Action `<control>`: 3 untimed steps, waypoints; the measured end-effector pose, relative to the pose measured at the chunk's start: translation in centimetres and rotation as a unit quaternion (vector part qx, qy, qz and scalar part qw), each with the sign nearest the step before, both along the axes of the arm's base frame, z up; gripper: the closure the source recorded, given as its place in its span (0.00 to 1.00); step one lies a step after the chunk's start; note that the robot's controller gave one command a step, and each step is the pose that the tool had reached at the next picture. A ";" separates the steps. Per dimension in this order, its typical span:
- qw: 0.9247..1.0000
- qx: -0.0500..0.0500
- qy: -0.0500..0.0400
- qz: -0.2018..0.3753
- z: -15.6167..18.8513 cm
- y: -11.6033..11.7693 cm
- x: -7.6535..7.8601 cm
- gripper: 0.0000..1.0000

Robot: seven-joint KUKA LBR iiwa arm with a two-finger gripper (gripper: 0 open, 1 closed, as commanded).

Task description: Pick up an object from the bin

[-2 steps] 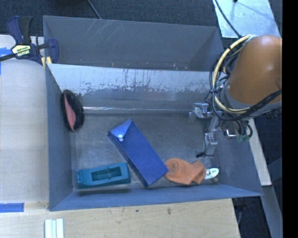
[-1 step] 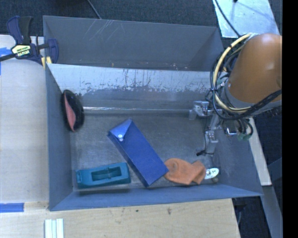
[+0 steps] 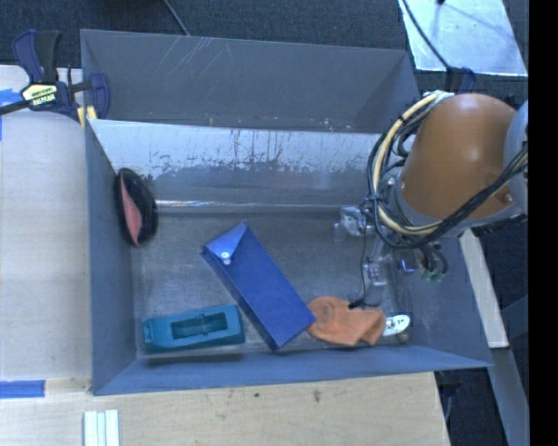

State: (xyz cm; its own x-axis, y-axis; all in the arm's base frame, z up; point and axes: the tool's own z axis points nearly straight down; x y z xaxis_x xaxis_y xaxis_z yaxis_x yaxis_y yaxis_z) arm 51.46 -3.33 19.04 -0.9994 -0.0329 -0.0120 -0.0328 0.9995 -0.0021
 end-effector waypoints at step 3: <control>0.988 0.000 0.005 0.153 -12.0 -0.6 -2.4 1.00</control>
Offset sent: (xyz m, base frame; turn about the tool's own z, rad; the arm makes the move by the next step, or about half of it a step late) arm -0.0224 -0.0089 -0.0919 -0.1945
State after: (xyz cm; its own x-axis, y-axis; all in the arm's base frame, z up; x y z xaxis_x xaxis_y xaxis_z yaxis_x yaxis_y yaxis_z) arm 49.06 -3.94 7.03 -0.9425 -0.3341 -0.0031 -0.3341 0.9425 -0.0010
